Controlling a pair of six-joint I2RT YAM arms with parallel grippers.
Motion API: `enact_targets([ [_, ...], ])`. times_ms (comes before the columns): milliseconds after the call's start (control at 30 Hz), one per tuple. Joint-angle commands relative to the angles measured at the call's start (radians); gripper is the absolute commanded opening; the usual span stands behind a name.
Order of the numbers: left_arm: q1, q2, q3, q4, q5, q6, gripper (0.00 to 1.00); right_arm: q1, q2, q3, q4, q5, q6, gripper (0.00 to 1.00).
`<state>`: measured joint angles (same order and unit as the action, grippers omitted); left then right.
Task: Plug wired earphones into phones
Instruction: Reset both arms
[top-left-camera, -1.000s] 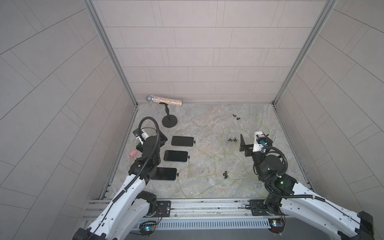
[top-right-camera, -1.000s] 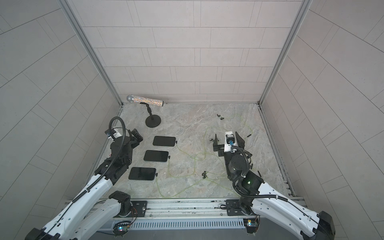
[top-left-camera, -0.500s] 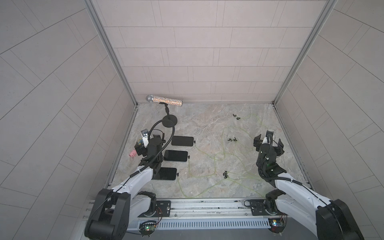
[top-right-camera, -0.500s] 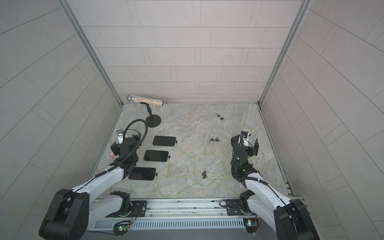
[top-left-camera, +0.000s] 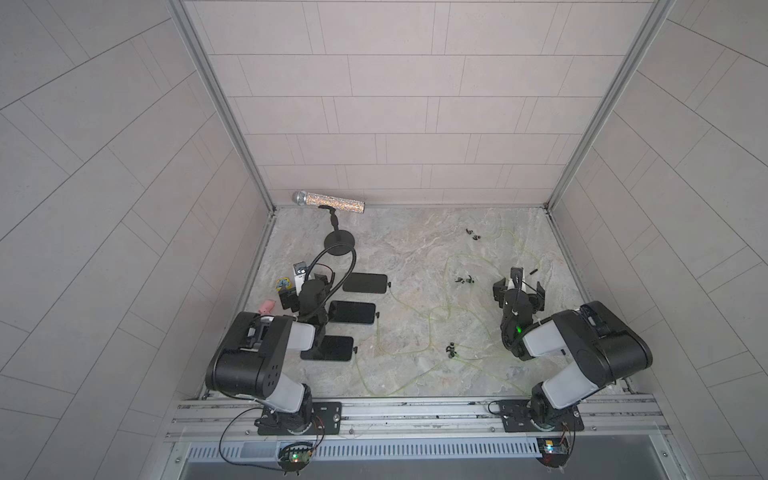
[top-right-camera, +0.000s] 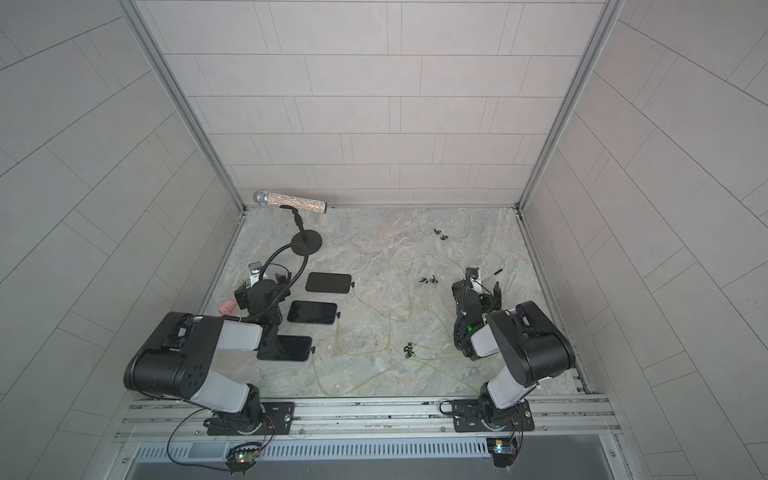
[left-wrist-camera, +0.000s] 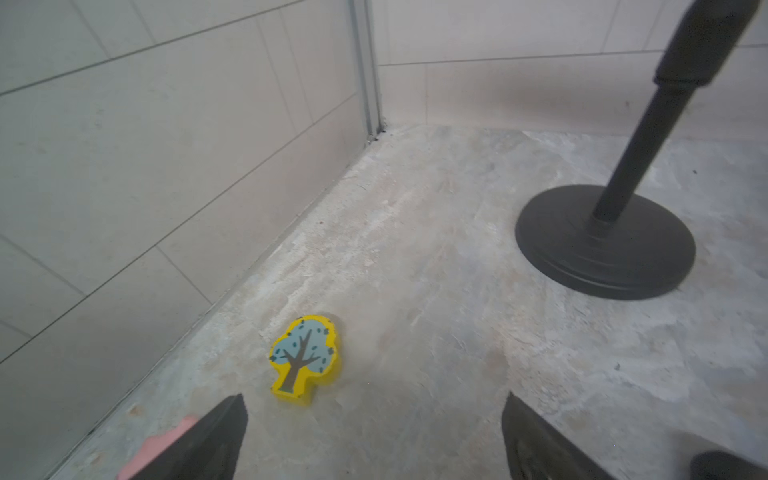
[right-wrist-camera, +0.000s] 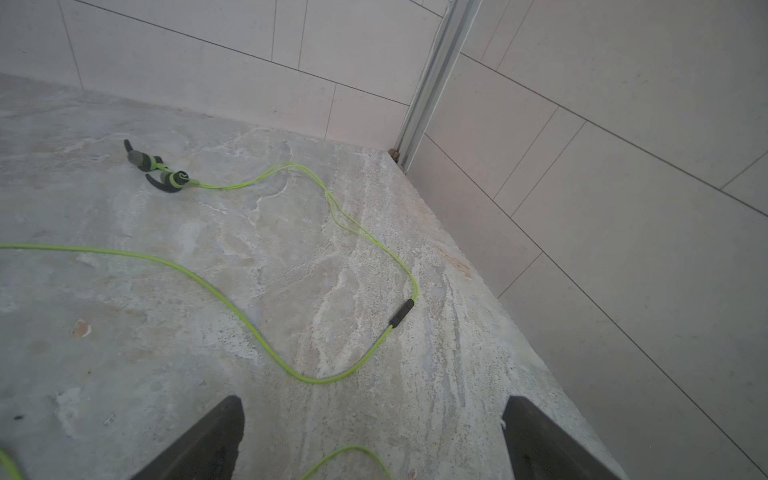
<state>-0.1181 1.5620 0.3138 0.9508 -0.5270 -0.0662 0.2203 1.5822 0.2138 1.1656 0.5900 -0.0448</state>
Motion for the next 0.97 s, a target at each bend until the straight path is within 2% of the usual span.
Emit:
enact_targets([
  [0, 0.008, 0.039, 0.068, 0.021, 0.072, 0.043, 1.0, -0.034, 0.006, 0.015, 0.088, -0.115, -0.003, 1.0],
  [67, 0.016, 0.007, 0.088, -0.072, 0.073, 0.013, 1.0, -0.042, 0.056, 0.05, 0.114, -0.104, -0.011, 1.0],
  [167, 0.014, 0.043, 0.062, 0.051, 0.062, 0.036, 1.0, -0.047, 0.011, 0.093, -0.054, -0.097, 0.019, 1.0],
  [267, 0.013, 0.023, 0.073, -0.01, 0.061, 0.016, 1.0, -0.06, 0.016, 0.102, -0.058, -0.113, 0.023, 1.0],
  [333, 0.012, 0.036, 0.062, 0.037, 0.061, 0.032, 1.0, -0.06, 0.018, 0.101, -0.052, -0.113, 0.023, 1.0],
  [867, 0.012, 0.031, 0.065, 0.023, 0.061, 0.028, 1.0, -0.065, 0.015, 0.109, -0.073, -0.122, 0.025, 1.0],
  [933, 0.013, 0.032, 0.065, 0.023, 0.061, 0.028, 1.0, -0.062, 0.014, 0.084, -0.028, -0.129, 0.023, 1.0],
])
